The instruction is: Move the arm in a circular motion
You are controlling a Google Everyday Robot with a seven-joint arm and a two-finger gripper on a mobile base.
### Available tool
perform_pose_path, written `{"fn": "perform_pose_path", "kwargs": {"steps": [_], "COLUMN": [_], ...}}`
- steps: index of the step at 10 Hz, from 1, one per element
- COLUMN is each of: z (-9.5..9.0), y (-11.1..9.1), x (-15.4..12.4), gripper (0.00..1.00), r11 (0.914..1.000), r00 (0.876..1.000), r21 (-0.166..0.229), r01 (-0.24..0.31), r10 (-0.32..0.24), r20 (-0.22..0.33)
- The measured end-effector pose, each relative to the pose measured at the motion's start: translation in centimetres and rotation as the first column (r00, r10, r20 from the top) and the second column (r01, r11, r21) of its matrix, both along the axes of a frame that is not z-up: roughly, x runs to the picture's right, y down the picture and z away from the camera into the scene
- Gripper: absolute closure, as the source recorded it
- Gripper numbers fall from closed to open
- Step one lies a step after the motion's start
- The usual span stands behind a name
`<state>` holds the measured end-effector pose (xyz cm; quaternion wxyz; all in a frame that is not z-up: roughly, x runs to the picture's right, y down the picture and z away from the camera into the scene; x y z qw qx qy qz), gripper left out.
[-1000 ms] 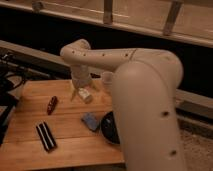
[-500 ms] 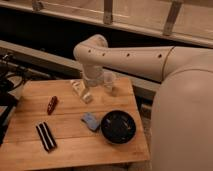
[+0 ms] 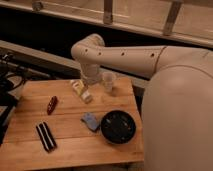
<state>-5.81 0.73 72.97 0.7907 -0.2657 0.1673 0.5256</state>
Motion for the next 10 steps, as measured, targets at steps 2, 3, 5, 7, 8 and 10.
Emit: {"fn": "perform_pose_path", "kwargs": {"steps": [2, 3, 5, 7, 8, 10], "z": [0.4, 0.4, 0.8, 1.1, 0.9, 0.5], "y": [-0.2, -0.4, -0.8, -1.1, -0.9, -0.4], "x": [0.9, 0.8, -1.5, -1.5, -1.0, -0.1], "gripper": [0.14, 0.14, 0.14, 0.14, 0.14, 0.14], "r11": [0.9998, 0.9996, 0.9988, 0.998, 0.9977, 0.996], "r00": [1.0, 1.0, 0.998, 0.998, 0.997, 0.996], "r21": [0.0, 0.0, -0.001, -0.001, -0.003, -0.006], "r01": [0.018, 0.029, 0.049, 0.063, 0.068, 0.09], "r10": [-0.018, -0.029, -0.049, -0.063, -0.068, -0.089], "r20": [0.008, 0.008, 0.029, 0.027, 0.025, 0.028]}}
